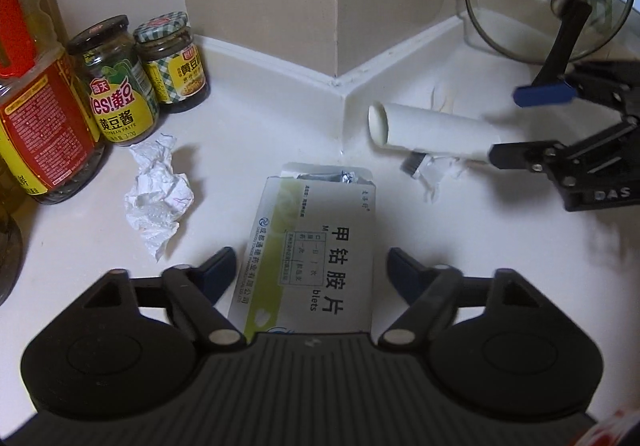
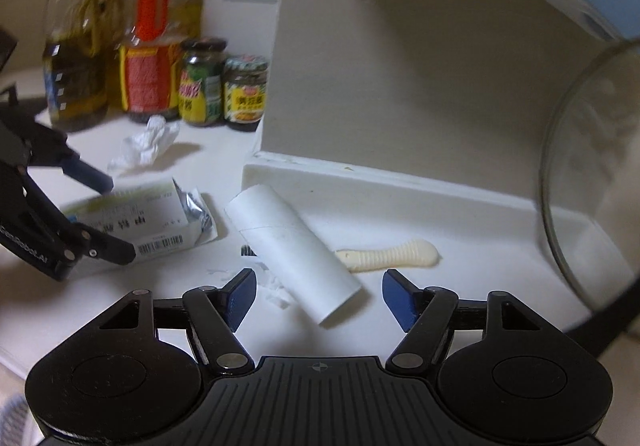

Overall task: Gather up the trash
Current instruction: 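Grasp the medicine box with the left tool while the right tool grasps the paper tube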

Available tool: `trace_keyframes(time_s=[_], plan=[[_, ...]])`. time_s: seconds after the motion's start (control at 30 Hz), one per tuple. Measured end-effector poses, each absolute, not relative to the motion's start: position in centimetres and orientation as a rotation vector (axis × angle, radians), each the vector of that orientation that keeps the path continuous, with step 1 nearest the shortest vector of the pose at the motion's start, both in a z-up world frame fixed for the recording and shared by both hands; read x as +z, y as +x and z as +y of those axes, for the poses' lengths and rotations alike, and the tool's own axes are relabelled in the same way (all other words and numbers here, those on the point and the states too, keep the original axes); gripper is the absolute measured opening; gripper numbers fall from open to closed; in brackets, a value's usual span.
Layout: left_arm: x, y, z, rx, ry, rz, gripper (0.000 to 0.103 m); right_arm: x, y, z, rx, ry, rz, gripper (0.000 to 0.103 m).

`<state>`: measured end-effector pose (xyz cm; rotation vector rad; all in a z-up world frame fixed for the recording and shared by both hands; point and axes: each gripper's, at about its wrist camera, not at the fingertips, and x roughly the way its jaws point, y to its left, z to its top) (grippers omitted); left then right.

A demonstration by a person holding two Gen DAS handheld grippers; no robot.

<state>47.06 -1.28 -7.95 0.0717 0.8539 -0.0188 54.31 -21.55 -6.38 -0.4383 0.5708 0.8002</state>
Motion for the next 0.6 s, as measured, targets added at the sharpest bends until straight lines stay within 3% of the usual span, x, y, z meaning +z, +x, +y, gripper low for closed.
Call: trace_keyframes(time_s=[0.3,0.5,0.6], plan=[[-7.5,45.9,-1.2,0.001,0.053,0.851,0.07,-8.4,55.1,-18.3,0.874,-0.649,0.538,0.07],[-6.9,43.8,-1.0,0.02,0.011,0.83,0.07,-9.1,55.9,-17.5,0.89,-0.641,0.564,0.068],[-6.8,43.0,-1.1,0.031,0.013,0.823,0.07,-9.0,55.6,-17.7,0.876,-0.635,0.568,0.047]])
